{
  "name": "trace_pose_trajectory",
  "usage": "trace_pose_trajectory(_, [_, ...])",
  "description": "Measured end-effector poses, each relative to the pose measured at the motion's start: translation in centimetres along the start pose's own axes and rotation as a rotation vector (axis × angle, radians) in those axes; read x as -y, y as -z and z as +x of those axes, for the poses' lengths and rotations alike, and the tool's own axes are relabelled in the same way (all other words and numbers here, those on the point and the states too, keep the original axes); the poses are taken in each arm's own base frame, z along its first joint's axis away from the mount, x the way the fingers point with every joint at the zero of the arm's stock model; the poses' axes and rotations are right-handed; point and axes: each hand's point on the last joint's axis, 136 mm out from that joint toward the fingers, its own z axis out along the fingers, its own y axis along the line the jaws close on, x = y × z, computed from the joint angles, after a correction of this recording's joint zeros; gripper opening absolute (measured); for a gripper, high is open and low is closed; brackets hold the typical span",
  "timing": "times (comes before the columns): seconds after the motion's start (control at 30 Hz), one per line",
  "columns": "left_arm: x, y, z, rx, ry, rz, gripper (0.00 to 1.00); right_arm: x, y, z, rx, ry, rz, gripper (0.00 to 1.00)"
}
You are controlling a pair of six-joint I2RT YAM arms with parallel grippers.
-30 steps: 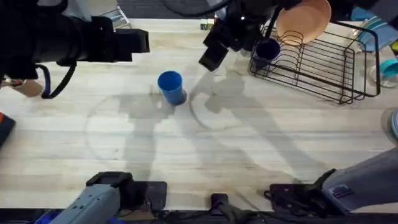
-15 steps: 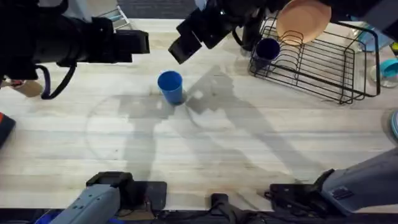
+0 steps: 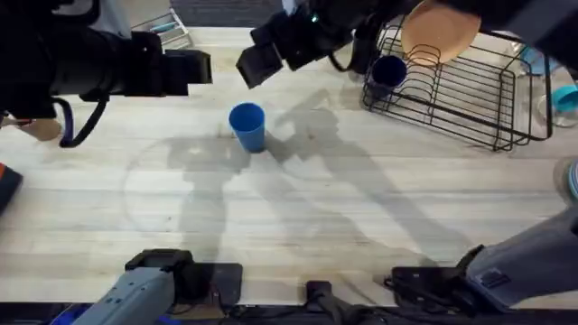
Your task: Pick up the cup on the table and put them onto the rack.
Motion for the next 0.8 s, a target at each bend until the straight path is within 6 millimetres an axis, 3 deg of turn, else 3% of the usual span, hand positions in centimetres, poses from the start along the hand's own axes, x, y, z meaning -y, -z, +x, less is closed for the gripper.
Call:
trace_pose_trajectory(0.3, [-1.2,0.0,0.3,-0.013,-0.018,-0.055,0.992,0.5,-6.1,2.6,-0.145,-0.104,0.018,0.996])
trace_pose_trajectory(0.53, [-2.2,0.0,0.7,-0.032,-0.113,-0.027,0.992,0.5,-6.8,2.4,-0.139,-0.122,0.019,0.996])
trace_pose_trajectory(0.57, [-1.9,0.1,1.8,-0.058,-0.222,0.075,0.992,0.5,-6.9,1.7,-0.110,-0.127,0.014,0.996])
trace_pose_trajectory(0.8, [-1.5,0.6,3.1,-0.067,-0.323,0.190,0.992,0.6,-7.8,2.0,-0.127,-0.136,0.018,0.996])
